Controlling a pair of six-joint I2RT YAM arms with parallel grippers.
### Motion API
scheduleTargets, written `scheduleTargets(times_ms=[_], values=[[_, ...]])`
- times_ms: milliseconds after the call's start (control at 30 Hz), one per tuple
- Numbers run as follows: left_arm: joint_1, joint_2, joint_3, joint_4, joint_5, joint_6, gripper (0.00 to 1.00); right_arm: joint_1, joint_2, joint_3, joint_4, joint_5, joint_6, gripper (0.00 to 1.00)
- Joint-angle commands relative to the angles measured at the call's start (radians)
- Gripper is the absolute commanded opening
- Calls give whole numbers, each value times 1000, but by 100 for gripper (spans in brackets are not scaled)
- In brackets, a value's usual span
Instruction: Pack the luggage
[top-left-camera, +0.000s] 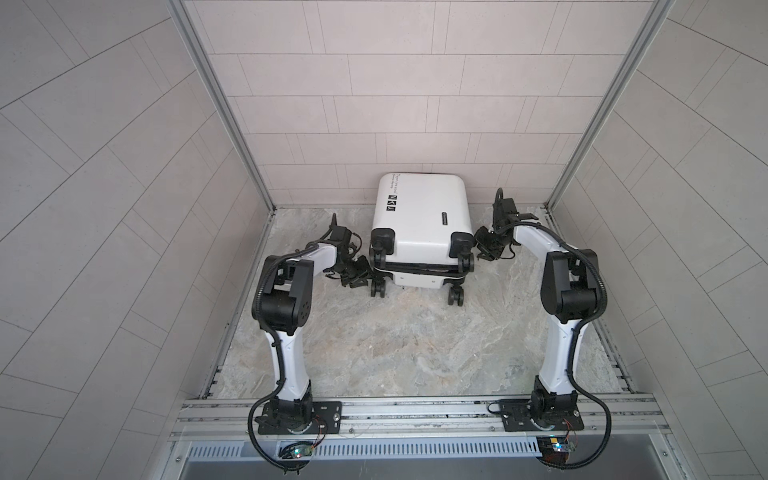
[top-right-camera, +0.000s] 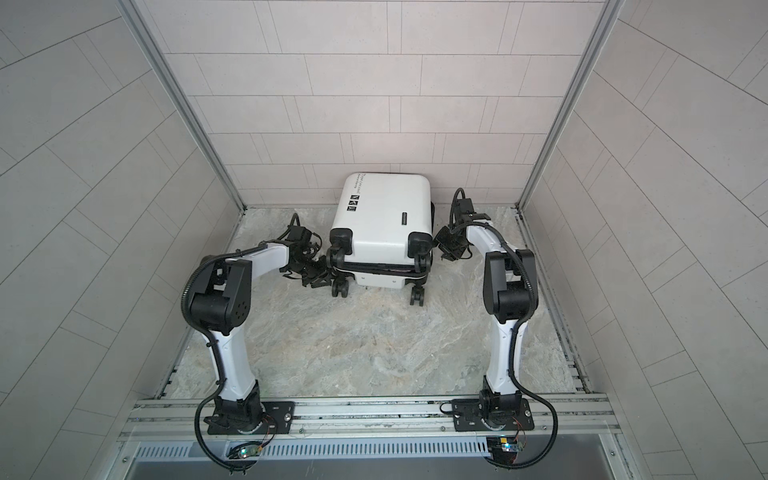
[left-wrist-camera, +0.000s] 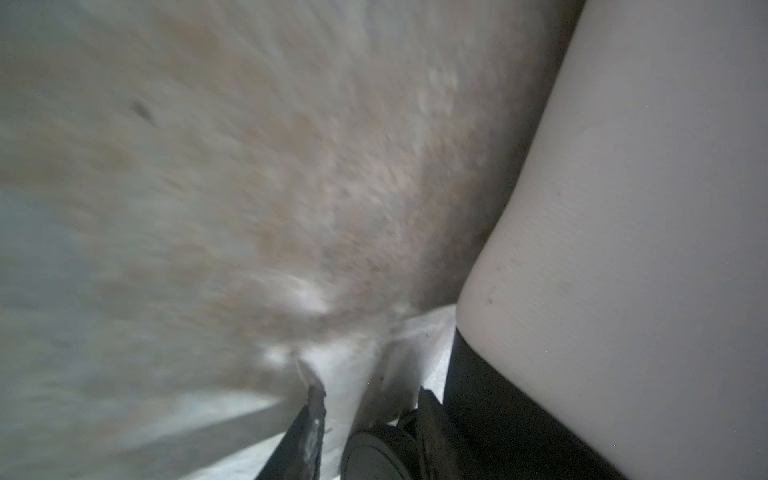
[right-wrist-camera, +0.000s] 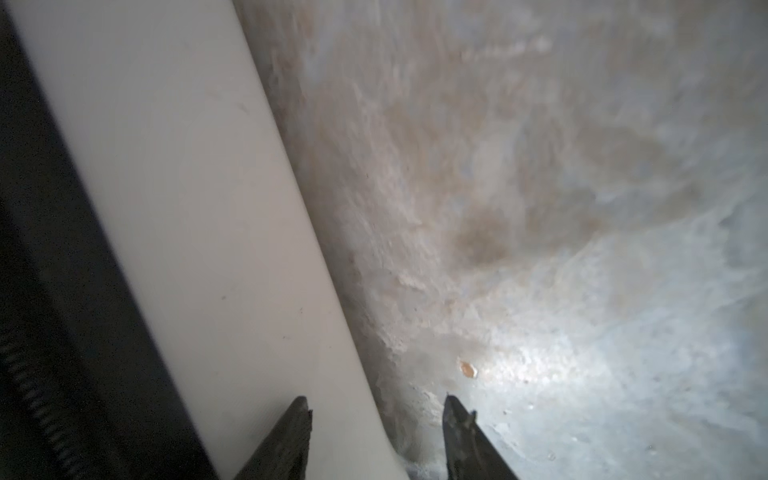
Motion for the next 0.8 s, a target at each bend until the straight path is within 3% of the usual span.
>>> scheduleTargets(times_ms=[0, 133, 300, 533, 767], values=[[-91, -43, -56, 115, 96, -81, 43, 34, 29, 79, -109, -112, -82, 55], [-100, -89, -89, 175, 59, -136, 43, 31, 27, 96, -128, -99, -104, 58], [-59, -179, -62, 70, -29, -69, 43, 1, -20, 70, -153, -37, -129, 60], [0, -375, -32, -59, -160, 59, 46, -70, -170, -30, -164, 59, -167, 65], [60, -547, -102, -20, -207, 69, 55, -78, -384, -213, -135, 131, -202, 67]])
